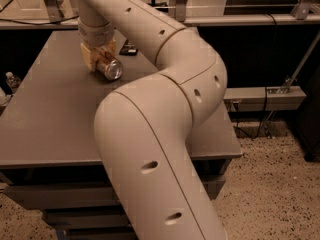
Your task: Place orange can upright
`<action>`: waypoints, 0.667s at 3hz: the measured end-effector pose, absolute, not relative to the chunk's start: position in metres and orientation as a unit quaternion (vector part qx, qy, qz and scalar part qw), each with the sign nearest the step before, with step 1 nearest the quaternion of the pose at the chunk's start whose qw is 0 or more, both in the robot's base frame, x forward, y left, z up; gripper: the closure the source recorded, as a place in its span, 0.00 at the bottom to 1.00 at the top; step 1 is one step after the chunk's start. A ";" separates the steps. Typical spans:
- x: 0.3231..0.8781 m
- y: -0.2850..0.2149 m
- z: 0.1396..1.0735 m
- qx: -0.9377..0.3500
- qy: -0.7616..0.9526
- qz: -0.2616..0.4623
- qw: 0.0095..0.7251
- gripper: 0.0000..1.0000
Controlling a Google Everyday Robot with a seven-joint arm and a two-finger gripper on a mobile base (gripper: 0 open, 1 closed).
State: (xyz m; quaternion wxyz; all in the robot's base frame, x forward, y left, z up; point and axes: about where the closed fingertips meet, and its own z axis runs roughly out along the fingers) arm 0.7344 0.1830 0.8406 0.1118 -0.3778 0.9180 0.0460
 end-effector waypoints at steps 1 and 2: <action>0.735 0.181 0.852 -0.376 0.917 0.048 0.126 0.88; 0.733 0.168 0.879 -0.378 0.908 0.063 0.168 1.00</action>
Offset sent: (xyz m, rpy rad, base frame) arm -0.0191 -0.0375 0.0942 0.2017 -0.2324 0.0236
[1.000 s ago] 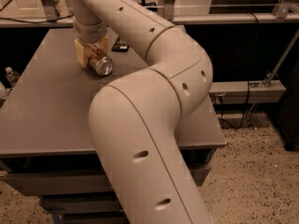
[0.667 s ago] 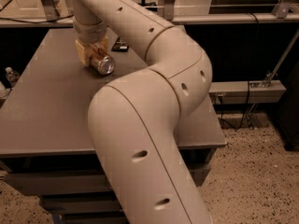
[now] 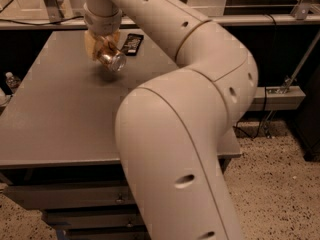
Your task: Place orange can upright
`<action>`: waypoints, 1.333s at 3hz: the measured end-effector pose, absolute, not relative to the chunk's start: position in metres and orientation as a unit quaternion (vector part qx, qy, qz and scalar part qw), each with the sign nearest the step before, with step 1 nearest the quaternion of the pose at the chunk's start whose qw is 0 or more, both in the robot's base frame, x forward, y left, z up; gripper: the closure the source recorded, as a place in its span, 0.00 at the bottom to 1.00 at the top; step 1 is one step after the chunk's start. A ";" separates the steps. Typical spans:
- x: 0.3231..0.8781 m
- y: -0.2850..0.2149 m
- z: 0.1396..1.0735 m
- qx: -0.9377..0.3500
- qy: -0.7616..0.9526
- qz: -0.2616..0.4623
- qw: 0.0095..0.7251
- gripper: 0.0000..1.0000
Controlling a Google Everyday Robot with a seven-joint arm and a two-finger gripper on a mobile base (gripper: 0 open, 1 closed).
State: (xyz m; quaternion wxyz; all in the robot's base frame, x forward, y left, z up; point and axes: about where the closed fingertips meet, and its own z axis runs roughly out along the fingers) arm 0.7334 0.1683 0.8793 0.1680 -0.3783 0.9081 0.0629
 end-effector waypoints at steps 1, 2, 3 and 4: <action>0.723 0.150 0.914 -0.379 0.889 0.103 0.236 1.00; 0.705 0.133 0.924 -0.379 0.867 0.154 0.283 1.00; 0.694 0.127 0.924 -0.376 0.837 0.218 0.332 1.00; 0.698 0.133 0.938 -0.365 0.799 0.271 0.394 1.00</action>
Offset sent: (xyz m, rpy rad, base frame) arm -0.0340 -0.0576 0.0875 0.5684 -0.3554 0.0637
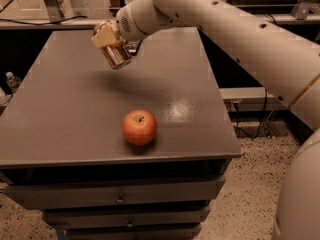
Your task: Place orange can upright
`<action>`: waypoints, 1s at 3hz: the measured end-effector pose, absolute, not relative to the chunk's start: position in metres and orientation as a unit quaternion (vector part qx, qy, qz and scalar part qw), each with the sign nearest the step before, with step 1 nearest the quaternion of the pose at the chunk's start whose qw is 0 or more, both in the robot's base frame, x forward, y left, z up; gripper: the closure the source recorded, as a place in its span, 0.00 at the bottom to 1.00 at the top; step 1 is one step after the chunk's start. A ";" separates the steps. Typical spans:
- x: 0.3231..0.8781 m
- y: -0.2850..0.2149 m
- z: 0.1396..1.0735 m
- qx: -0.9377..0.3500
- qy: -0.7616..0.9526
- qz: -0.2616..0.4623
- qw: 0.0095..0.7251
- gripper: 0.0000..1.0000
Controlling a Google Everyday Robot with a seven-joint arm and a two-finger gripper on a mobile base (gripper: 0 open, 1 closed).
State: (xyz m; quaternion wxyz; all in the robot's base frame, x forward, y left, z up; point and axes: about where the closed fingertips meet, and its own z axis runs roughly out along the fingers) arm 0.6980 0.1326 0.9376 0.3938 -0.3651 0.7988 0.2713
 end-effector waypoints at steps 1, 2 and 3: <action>0.707 0.140 0.958 -0.348 0.754 0.316 0.460 1.00; 0.709 0.148 0.964 -0.339 0.718 0.338 0.505 1.00; 0.707 0.150 0.955 -0.335 0.698 0.347 0.530 1.00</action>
Offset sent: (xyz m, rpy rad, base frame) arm 0.0127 0.0184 0.0333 0.3685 -0.2830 0.0093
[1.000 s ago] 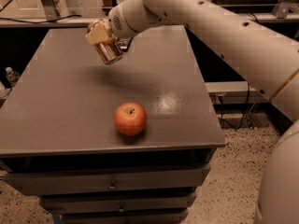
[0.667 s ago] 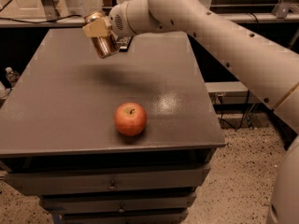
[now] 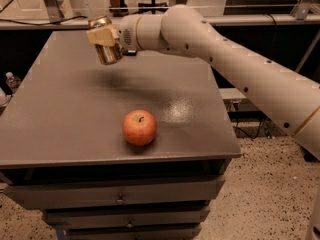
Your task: Place orange can upright
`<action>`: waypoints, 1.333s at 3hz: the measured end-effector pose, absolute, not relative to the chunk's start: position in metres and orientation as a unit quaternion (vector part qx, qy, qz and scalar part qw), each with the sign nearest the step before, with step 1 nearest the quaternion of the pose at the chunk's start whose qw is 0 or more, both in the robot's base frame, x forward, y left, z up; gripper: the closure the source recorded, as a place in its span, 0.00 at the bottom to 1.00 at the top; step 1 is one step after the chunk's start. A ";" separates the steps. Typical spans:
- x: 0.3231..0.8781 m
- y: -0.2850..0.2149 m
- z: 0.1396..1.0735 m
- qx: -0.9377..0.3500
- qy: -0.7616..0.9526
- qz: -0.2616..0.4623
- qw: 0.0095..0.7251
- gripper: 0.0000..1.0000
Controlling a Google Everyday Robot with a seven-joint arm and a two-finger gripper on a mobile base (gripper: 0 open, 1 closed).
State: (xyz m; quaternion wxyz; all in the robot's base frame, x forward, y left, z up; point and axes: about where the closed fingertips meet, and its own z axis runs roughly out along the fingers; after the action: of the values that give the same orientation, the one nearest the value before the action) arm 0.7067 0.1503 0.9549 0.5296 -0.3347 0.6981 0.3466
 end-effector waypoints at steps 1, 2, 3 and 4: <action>0.702 0.147 0.940 -0.333 0.691 0.348 0.539 1.00; 0.701 0.143 0.928 -0.327 0.679 0.354 0.554 1.00; 0.702 0.139 0.923 -0.315 0.662 0.362 0.576 1.00; 0.704 0.137 0.919 -0.303 0.644 0.372 0.596 1.00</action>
Offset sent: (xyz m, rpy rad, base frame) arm -0.0078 -0.0182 -0.0414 0.0950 -0.0820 -0.0205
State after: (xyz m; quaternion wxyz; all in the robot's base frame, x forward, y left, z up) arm 0.7036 0.1374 0.9194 0.5958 -0.3035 0.6436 0.3723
